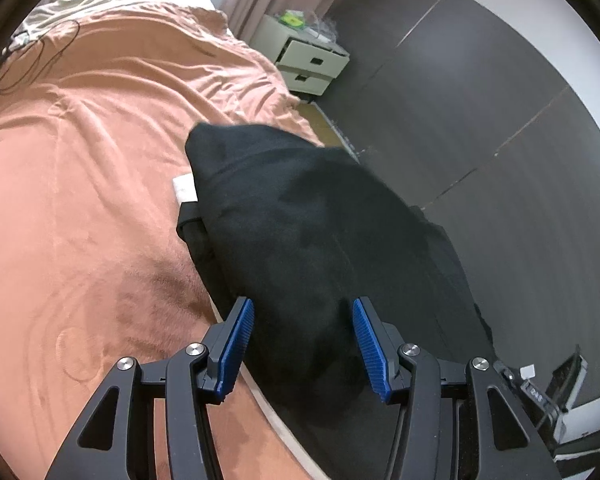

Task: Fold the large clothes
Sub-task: 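Lower the shirt onto the folded clothes stack with both grippers, then open both grippers and release the shirt on the stack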

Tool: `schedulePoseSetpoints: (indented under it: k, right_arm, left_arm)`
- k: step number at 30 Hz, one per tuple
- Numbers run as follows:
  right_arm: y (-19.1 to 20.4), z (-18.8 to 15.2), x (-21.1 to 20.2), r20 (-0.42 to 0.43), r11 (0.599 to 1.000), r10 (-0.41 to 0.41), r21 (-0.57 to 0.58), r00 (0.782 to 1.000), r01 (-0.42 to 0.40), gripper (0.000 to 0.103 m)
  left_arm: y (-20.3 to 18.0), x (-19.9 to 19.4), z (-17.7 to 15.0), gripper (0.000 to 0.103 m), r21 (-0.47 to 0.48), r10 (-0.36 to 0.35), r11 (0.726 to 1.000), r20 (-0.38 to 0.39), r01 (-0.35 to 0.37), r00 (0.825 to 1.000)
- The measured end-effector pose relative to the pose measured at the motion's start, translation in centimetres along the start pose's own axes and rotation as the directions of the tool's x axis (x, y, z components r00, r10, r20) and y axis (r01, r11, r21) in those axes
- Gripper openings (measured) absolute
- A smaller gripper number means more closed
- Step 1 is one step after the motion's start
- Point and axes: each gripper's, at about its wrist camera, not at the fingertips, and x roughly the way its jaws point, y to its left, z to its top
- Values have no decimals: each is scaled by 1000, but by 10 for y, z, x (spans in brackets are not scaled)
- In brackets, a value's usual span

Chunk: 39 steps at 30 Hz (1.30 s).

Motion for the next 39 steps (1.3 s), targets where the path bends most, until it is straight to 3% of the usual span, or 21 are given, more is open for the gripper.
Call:
schedulePoseSetpoints:
  k: [4,8,12,15,18,21,28,31,33,35,38,39]
  right_arm:
    - [3,1,-6,-19,1000,0,3,1000,0,18]
    - [0,-4,-23,-11,1000,-6,2,1000,6,34]
    - [-4,-16,-33,-27,1000,17,-16,999,-18,35]
    - [-5,-22,-31,-52,998,53,-39,997,-55,25]
    - [-5,-21,-24,-74,996,65,-54,995,-70,16]
    - [-14,-17,-17,-73,997,73,-17,995,-74,13]
    - [-10,-16,-2,-80,998,-34,-48,996,30,10]
    - [1,-15,-15,-59,996,-60,-75,996,55,13]
    - [6,-15,-26,-53,995,-66,-80,996,62,26]
    - [9,-14,-39,-40,996,-48,-79,998,45,47]
    - [15,-17,-58,-19,994,-34,-102,999,32,51]
    - [17,-19,-62,-19,994,-29,-107,999,27,53]
  left_arm:
    - [2,-14,-7,53,11,-1,1000,13,1,1000]
    - [8,-19,-18,53,0,-1,1000,11,1,1000]
    - [12,-19,-31,48,-12,1,1000,11,-1,1000]
    - [14,-10,-42,28,-41,0,999,-18,-1,1000]
    - [12,3,-48,19,-47,-36,998,-48,34,998]
    - [7,10,-45,18,-38,-33,999,-43,31,999]
    - [1,17,-40,18,2,-49,999,-55,49,997]
    - [2,5,-43,18,3,-37,999,-43,37,998]
    - [5,-6,-46,18,-8,-35,999,-35,34,999]
    - [10,-15,-51,21,-19,-28,999,-30,27,999]
    - [13,-28,-55,42,-37,-13,999,-15,12,1000]
    - [13,-31,-56,54,-38,-8,999,-6,7,1000]
